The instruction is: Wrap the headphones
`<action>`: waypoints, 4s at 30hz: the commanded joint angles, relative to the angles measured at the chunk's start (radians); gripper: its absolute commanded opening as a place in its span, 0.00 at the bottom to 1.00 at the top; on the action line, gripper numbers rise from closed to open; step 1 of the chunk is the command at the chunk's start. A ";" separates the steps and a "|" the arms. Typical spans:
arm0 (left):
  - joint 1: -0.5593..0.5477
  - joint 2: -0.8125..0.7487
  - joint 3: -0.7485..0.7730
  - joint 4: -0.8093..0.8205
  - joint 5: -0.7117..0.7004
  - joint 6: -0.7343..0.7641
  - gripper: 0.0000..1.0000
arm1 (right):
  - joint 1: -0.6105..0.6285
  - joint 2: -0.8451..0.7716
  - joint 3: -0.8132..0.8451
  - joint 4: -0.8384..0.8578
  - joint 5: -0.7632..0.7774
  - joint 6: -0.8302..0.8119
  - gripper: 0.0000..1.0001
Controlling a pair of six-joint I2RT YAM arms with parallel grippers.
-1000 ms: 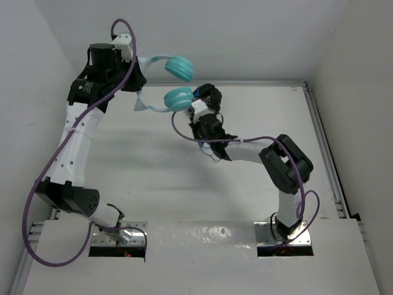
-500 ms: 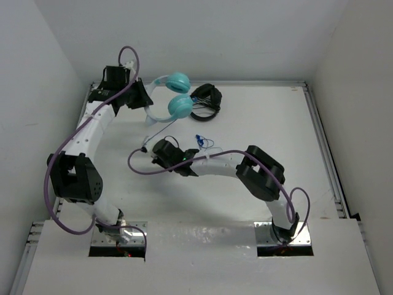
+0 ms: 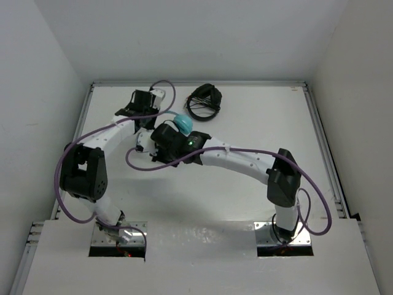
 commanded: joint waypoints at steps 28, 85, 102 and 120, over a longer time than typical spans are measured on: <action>-0.127 -0.108 -0.045 -0.078 0.298 0.170 0.00 | -0.244 -0.216 0.002 0.087 0.448 -0.066 0.00; -0.034 -0.025 0.270 -0.161 0.304 -0.019 0.00 | -0.597 -0.237 -0.253 0.268 -0.109 0.141 0.00; -0.055 0.139 0.383 -0.165 0.321 -0.056 0.00 | -0.441 -0.119 -0.136 0.130 -0.014 -0.100 0.00; -0.078 0.041 0.266 -0.265 0.428 0.105 0.00 | -0.608 -0.228 -0.135 0.308 0.000 0.001 0.00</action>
